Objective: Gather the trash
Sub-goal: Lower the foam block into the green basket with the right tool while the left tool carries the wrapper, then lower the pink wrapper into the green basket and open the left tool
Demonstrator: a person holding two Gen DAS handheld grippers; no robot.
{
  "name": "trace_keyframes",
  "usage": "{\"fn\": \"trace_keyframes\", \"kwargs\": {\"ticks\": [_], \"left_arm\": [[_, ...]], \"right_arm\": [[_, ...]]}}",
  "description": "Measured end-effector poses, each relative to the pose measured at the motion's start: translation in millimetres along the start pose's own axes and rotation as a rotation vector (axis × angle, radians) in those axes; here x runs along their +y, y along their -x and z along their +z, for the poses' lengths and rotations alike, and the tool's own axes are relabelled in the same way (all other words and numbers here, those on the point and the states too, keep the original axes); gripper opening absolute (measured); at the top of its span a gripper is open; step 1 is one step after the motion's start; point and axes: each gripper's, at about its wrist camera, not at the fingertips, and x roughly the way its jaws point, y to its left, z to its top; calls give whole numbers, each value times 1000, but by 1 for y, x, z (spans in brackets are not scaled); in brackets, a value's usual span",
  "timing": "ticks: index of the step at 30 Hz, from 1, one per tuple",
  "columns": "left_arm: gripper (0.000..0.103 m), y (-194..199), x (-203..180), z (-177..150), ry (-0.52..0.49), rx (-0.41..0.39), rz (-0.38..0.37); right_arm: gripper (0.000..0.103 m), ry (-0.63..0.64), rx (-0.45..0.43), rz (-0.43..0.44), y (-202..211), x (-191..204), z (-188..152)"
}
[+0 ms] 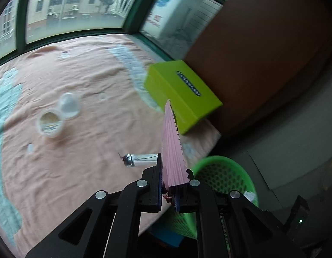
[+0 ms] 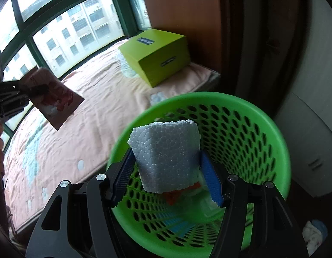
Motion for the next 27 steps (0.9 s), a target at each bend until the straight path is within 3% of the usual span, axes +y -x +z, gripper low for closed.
{"fn": "trace_keyframes", "kwargs": {"ticks": [14, 17, 25, 27], "left_arm": [[8, -35, -91, -34, -173, 132, -153], [8, -44, -100, -41, -201, 173, -182], [9, -71, -121, -68, -278, 261, -193], [15, -75, -124, -73, -288, 275, -193]], "right_arm": [[64, -67, -19, -42, 20, -33, -16], [71, -83, -30, -46, 24, -39, -18], [74, -95, -51, -60, 36, -44, -20], [74, -102, -58, -59, 38, -46, -20]]}}
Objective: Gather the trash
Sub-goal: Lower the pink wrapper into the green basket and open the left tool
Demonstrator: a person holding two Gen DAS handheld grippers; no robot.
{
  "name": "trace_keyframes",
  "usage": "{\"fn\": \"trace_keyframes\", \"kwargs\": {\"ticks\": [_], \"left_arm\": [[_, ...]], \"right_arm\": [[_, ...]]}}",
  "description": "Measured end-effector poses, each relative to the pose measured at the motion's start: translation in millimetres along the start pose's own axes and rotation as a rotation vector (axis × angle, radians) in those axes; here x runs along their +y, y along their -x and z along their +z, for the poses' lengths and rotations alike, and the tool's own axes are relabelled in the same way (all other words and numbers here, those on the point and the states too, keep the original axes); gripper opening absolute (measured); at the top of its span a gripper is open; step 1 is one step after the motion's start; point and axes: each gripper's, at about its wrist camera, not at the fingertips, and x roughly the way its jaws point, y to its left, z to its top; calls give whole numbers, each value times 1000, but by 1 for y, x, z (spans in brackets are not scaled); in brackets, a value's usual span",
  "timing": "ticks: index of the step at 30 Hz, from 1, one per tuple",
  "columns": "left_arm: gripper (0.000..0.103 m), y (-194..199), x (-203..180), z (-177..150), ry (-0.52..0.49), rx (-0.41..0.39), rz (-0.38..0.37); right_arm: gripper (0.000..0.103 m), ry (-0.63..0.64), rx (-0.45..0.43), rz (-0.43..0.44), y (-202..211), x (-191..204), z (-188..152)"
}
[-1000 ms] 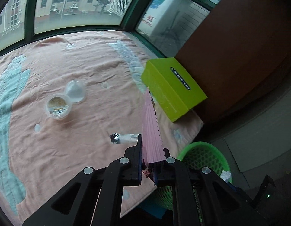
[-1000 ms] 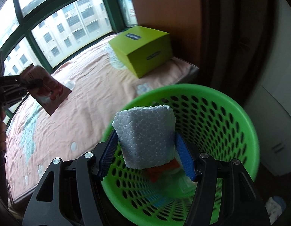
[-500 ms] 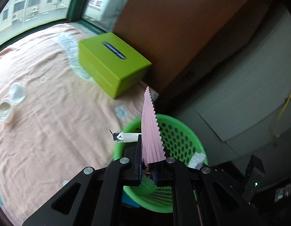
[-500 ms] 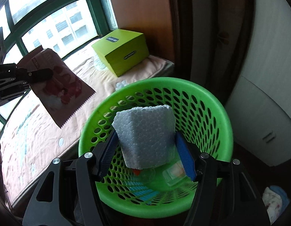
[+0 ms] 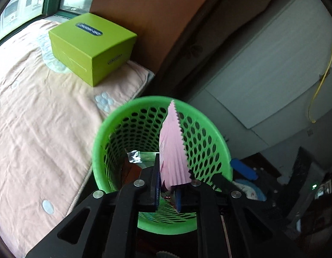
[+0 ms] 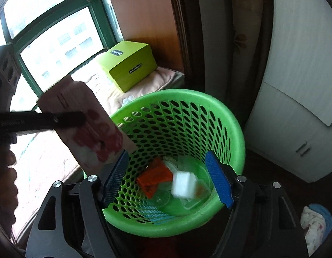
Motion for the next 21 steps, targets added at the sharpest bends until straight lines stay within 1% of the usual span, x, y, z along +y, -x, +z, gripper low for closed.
{"fn": "trace_keyframes", "kwargs": {"ticks": [1, 2, 4, 5, 8, 9, 12, 13, 14, 17, 18, 21], "left_arm": [[20, -4, -1, -2, -4, 8, 7], [24, -7, 0, -2, -5, 13, 9], [45, -10, 0, -5, -3, 21, 10], [47, -11, 1, -6, -2, 21, 15], [48, -12, 2, -10, -6, 22, 19], [51, -10, 3, -12, -7, 19, 25], [52, -2, 9, -12, -7, 1, 46], [56, 2, 12, -12, -7, -5, 55], [58, 6, 16, -12, -5, -16, 70], [59, 20, 28, -12, 5, -43, 105], [62, 24, 33, -12, 13, -50, 113], [64, 38, 51, -11, 37, -80, 157]], "right_arm": [[74, -4, -4, 1, 2, -1, 0], [74, -8, -7, 0, 3, -1, -1], [74, -14, -11, 2, 5, -2, -1], [74, -17, -13, 3, 6, -2, -1], [74, -21, -16, 9, 7, -1, -1], [74, -21, -17, 11, 8, 0, 0], [75, -13, -22, 21, 7, 6, 2], [76, -7, -23, 24, 8, 8, 2], [77, -2, -24, 27, 8, 11, 3], [77, 13, -26, 45, 6, 22, 5], [77, 18, -25, 55, 5, 27, 6], [78, 36, -25, 70, 1, 38, 10]]}}
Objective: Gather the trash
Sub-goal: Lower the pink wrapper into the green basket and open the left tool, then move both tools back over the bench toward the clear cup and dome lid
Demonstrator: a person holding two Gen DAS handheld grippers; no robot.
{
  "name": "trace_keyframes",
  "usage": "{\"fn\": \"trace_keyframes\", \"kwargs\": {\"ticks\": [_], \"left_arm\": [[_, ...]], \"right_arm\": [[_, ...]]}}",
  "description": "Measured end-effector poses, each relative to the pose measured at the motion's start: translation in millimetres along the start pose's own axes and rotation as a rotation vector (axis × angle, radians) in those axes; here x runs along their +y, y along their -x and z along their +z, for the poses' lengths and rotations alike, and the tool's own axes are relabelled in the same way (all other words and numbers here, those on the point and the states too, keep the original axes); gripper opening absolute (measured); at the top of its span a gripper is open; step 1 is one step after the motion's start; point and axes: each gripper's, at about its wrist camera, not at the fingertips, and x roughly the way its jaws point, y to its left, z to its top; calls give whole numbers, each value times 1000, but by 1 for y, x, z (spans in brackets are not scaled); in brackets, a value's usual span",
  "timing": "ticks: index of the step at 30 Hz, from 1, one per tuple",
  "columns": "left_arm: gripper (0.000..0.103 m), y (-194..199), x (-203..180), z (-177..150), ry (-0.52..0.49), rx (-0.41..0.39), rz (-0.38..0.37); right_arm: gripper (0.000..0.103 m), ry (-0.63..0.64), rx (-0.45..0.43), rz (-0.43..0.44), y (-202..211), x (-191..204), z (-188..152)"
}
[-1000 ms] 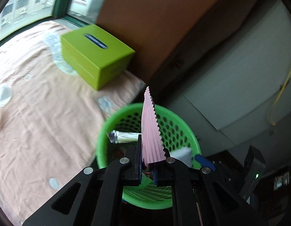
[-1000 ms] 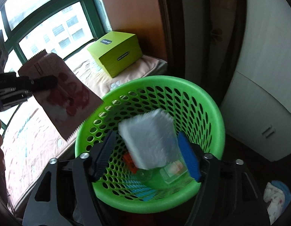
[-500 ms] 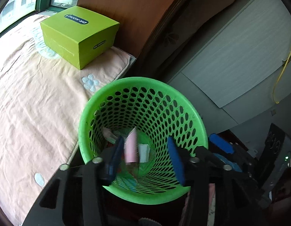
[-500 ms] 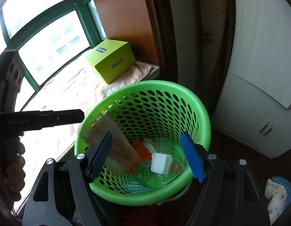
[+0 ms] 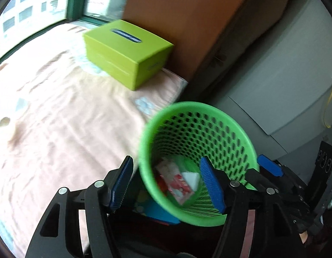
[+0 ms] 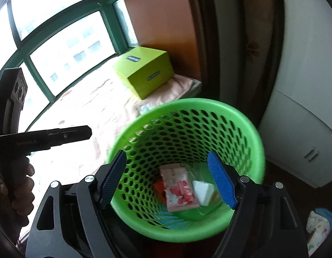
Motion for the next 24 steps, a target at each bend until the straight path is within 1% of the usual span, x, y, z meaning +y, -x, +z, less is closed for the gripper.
{"fn": "trace_keyframes", "kwargs": {"ticks": [1, 4, 7, 10, 15, 20, 24], "left_arm": [[67, 3, 6, 1, 6, -8, 14], [69, 16, 27, 2, 27, -39, 68], [78, 27, 54, 3, 61, -72, 140], [79, 36, 81, 4, 100, -93, 198], [83, 47, 139, 7, 183, -115, 310], [88, 47, 194, 10, 250, -106, 406], [90, 40, 231, 9, 276, -71, 451]], "right_arm": [[78, 6, 1, 8, -2, 4, 1], [80, 20, 1, 28, -6, 16, 5], [80, 32, 6, 49, -12, 27, 10], [81, 50, 6, 71, -18, 40, 15], [82, 72, 11, 104, -30, 59, 25], [83, 94, 22, 136, -44, 81, 33], [83, 111, 32, 157, -56, 98, 38]]}}
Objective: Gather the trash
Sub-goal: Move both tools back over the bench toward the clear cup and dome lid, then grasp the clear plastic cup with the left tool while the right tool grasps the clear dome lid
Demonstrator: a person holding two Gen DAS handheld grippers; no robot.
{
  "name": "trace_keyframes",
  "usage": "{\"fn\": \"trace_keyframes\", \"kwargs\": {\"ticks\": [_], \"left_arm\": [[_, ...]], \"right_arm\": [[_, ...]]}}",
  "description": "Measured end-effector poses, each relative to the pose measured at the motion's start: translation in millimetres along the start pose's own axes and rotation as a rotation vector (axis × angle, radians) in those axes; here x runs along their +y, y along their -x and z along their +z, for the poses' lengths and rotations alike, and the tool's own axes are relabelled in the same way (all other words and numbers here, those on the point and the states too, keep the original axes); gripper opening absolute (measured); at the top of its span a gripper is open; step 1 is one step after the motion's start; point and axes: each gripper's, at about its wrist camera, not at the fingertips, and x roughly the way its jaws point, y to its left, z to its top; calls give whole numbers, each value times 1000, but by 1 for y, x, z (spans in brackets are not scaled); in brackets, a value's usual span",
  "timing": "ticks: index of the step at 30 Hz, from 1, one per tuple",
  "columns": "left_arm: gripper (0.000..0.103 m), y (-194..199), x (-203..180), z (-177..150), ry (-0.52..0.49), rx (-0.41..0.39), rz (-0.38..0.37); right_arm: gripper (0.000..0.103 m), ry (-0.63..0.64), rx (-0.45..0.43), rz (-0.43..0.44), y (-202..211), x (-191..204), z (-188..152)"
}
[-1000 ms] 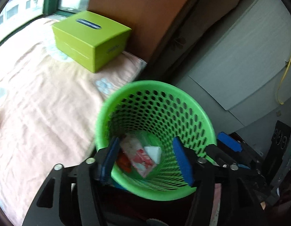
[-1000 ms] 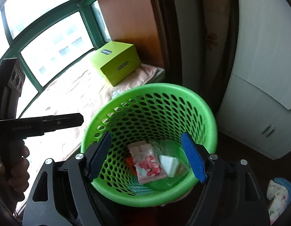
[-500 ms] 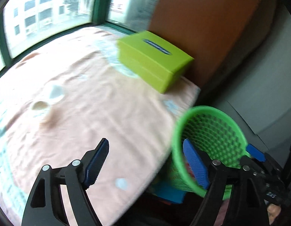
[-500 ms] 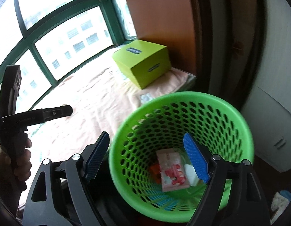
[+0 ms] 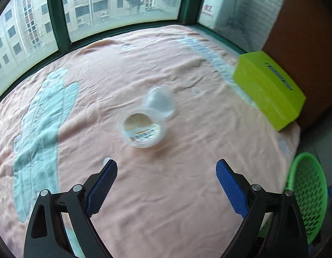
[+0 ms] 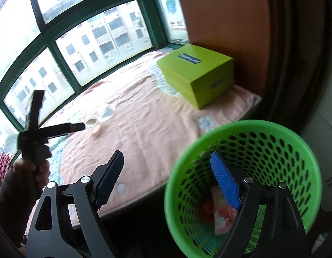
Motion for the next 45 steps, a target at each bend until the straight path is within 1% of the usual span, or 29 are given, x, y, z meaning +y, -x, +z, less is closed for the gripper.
{"fn": "trace_keyframes", "kwargs": {"ticks": [3, 10, 14, 22, 23, 25, 29, 30, 31, 32, 33, 39, 45], "left_arm": [[91, -18, 11, 4, -10, 25, 32], [91, -51, 26, 14, -19, 57, 63], [91, -64, 32, 21, -26, 67, 67], [90, -80, 31, 27, -56, 72, 51], [89, -82, 31, 28, -55, 70, 48], [79, -84, 32, 29, -50, 72, 38], [66, -87, 34, 29, -44, 74, 16], [60, -87, 35, 28, -40, 74, 11], [56, -88, 37, 28, -33, 76, 4], [56, -87, 38, 28, -27, 75, -1], [53, -86, 39, 27, -23, 71, -2], [52, -72, 46, 26, -23, 35, 6], [52, -45, 67, 27, 10, -9, 15]], "right_arm": [[83, 9, 14, 18, -14, 11, 6], [83, 21, 45, 44, -40, 27, 16], [83, 22, 60, 57, -52, 34, 21], [83, 24, 87, 70, -73, 44, 29], [83, 23, 89, 72, -76, 44, 30], [83, 22, 92, 75, -79, 45, 32], [83, 30, 97, 75, -86, 49, 36], [83, 34, 97, 75, -88, 50, 36], [83, 39, 98, 74, -89, 52, 38], [83, 41, 98, 75, -91, 53, 39], [83, 46, 98, 76, -92, 55, 40], [83, 76, 110, 85, -106, 67, 47], [83, 122, 131, 103, -132, 89, 58]]}}
